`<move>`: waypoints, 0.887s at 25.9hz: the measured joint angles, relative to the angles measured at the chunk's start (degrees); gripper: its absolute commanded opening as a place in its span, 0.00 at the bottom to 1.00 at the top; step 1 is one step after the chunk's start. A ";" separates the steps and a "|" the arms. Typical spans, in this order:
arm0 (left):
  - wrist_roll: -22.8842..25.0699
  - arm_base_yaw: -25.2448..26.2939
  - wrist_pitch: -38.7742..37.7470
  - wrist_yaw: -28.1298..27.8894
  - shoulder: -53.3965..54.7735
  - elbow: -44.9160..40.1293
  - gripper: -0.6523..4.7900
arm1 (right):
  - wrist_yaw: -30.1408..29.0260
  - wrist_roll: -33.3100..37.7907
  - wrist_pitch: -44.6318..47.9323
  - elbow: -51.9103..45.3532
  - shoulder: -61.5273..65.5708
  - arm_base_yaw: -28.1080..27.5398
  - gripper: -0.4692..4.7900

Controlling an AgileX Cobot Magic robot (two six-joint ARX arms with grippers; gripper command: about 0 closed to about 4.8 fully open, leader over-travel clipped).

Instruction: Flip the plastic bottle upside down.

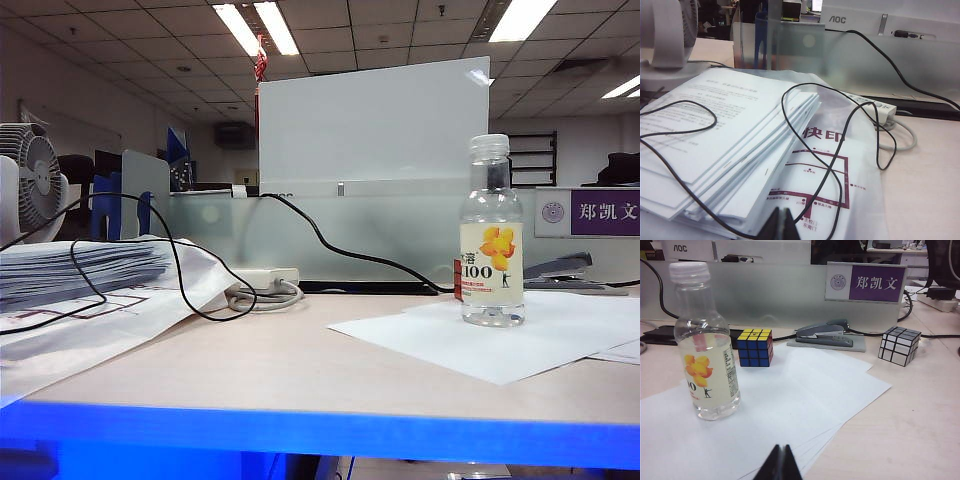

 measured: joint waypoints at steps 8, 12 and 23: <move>-1.16 0.00 0.04 0.04 0.00 0.00 0.11 | 0.00 0.00 0.00 0.00 0.00 0.00 0.07; -1.20 0.00 0.02 0.04 0.00 0.00 0.12 | 0.00 0.00 0.00 0.00 0.00 0.00 0.07; -9.16 -0.57 0.61 37.24 0.00 0.00 0.11 | 0.00 0.00 -0.02 0.00 0.00 0.02 0.07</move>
